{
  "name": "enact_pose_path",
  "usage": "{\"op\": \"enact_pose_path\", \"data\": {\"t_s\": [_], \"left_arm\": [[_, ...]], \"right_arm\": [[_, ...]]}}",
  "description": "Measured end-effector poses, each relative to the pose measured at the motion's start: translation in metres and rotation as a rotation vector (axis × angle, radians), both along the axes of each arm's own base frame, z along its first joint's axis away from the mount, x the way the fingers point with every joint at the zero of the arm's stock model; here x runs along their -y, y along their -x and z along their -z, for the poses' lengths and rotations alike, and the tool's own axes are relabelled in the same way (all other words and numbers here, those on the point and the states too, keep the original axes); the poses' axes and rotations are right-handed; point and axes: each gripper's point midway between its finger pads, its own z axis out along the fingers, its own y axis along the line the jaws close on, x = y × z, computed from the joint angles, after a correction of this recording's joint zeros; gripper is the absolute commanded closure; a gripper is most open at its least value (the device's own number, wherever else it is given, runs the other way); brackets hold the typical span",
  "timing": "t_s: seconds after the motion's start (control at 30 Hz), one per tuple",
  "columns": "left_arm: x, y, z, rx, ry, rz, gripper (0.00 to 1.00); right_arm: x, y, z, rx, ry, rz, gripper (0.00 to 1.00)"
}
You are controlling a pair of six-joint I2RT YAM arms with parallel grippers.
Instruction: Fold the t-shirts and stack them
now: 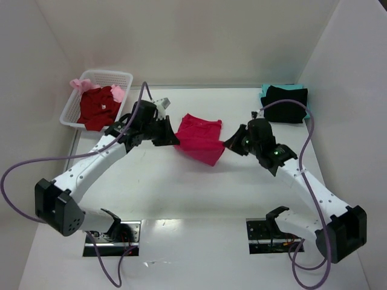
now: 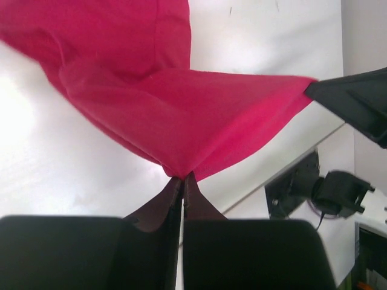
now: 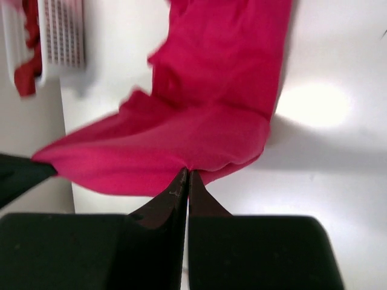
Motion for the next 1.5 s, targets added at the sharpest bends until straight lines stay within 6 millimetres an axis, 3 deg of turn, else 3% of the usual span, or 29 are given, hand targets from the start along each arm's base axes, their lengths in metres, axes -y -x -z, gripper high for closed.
{"op": "enact_pose_path", "data": {"t_s": [0.13,0.27,0.67,0.9,1.1,1.17,1.2,1.23,1.27,1.33,1.4,1.5], "left_arm": [[0.008,-0.033,0.003,0.013,-0.015,-0.009,1.0],[0.013,-0.068,0.019,-0.001,-0.044,-0.015,1.0],[-0.005,-0.186,0.055,-0.018,-0.047,-0.085,0.99],[0.001,-0.224,0.094,-0.052,-0.033,-0.059,0.93],[-0.002,-0.245,0.117,-0.063,-0.037,-0.058,0.86],[-0.002,-0.252,0.119,-0.052,-0.039,-0.057,0.79],[-0.003,-0.255,0.12,-0.048,-0.038,-0.06,0.69],[-0.004,-0.257,0.12,-0.046,-0.039,-0.063,0.62],[-0.005,-0.258,0.122,-0.046,-0.041,-0.064,0.54],[-0.009,-0.26,0.124,-0.048,-0.044,-0.072,0.39],[-0.013,-0.263,0.127,-0.046,-0.05,-0.082,0.3],[-0.02,-0.266,0.128,-0.041,-0.06,-0.094,0.18]], "right_arm": [[0.02,-0.042,-0.008,0.04,0.036,0.075,1.0],[0.024,-0.078,-0.001,0.041,0.076,0.089,1.0],[0.008,-0.164,0.057,-0.017,0.108,0.071,1.0],[0.02,-0.215,0.093,-0.058,0.112,0.094,1.0],[0.014,-0.246,0.11,-0.061,0.117,0.085,1.0],[0.012,-0.253,0.115,-0.06,0.122,0.082,0.9],[0.012,-0.255,0.117,-0.062,0.124,0.08,0.83],[0.012,-0.256,0.121,-0.066,0.127,0.078,0.74],[0.013,-0.256,0.123,-0.069,0.133,0.076,0.57],[0.014,-0.256,0.128,-0.076,0.142,0.078,0.42],[0.018,-0.256,0.129,-0.077,0.153,0.079,0.26],[0.025,-0.258,0.126,-0.066,0.163,0.087,0.14]]}}
